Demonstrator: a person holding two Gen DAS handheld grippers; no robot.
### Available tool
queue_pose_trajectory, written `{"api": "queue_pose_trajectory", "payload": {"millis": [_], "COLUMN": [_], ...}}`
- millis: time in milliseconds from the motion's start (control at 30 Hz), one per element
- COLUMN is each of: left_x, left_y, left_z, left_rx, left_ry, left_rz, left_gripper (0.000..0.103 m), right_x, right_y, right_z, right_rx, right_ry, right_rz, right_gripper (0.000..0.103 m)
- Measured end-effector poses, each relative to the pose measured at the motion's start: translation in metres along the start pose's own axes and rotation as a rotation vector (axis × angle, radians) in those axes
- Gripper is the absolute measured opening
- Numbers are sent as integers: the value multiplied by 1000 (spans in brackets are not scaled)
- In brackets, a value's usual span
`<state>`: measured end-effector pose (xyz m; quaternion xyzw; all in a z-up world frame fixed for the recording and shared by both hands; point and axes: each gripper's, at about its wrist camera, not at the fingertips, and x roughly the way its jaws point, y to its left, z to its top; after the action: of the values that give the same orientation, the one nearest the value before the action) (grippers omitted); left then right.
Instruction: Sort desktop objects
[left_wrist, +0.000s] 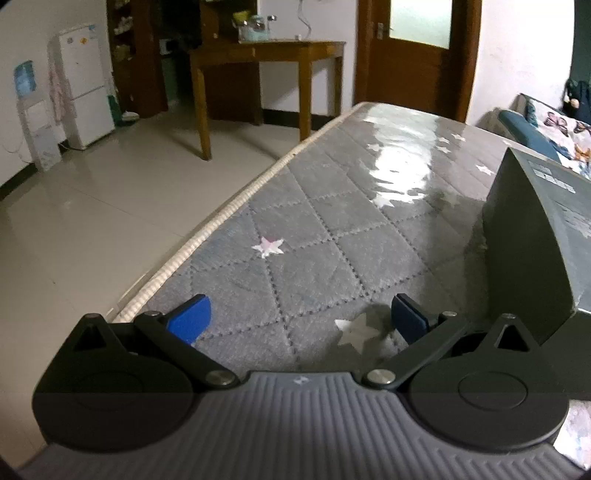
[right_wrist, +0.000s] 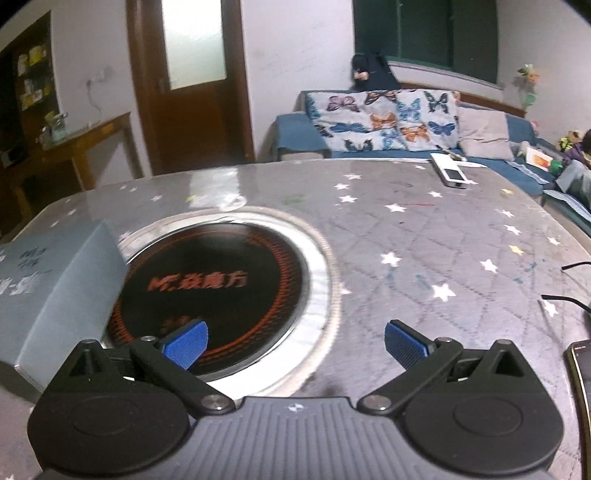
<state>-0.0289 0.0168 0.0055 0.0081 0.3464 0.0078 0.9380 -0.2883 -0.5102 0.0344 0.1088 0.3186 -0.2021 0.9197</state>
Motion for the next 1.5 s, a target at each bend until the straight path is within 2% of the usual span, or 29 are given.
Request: {"api": "queue_pose_trajectory", "payload": {"millis": [400,667,1000,1500], "left_x": [6,4,5,4], "left_y": [-8,-10,-12,-15], "left_z": [2,0,0,0], "left_rx": [-31,-48,-89,-109], "left_ry": [-28,-31,-31,-33], "left_rz": [42,60,103,128], "left_gripper": [103,103,103,103], "right_x": [30,42,58,63], "right_y": [-51,-81,-105,-136], "right_z": [-4,-7,-12,-7], "right_rx": [-4,9,29,73], "right_ry": [-47,-50,-28,-11], "right_rz": [-137,-181,-207,-176], "right_gripper": [103,103,103,103]}}
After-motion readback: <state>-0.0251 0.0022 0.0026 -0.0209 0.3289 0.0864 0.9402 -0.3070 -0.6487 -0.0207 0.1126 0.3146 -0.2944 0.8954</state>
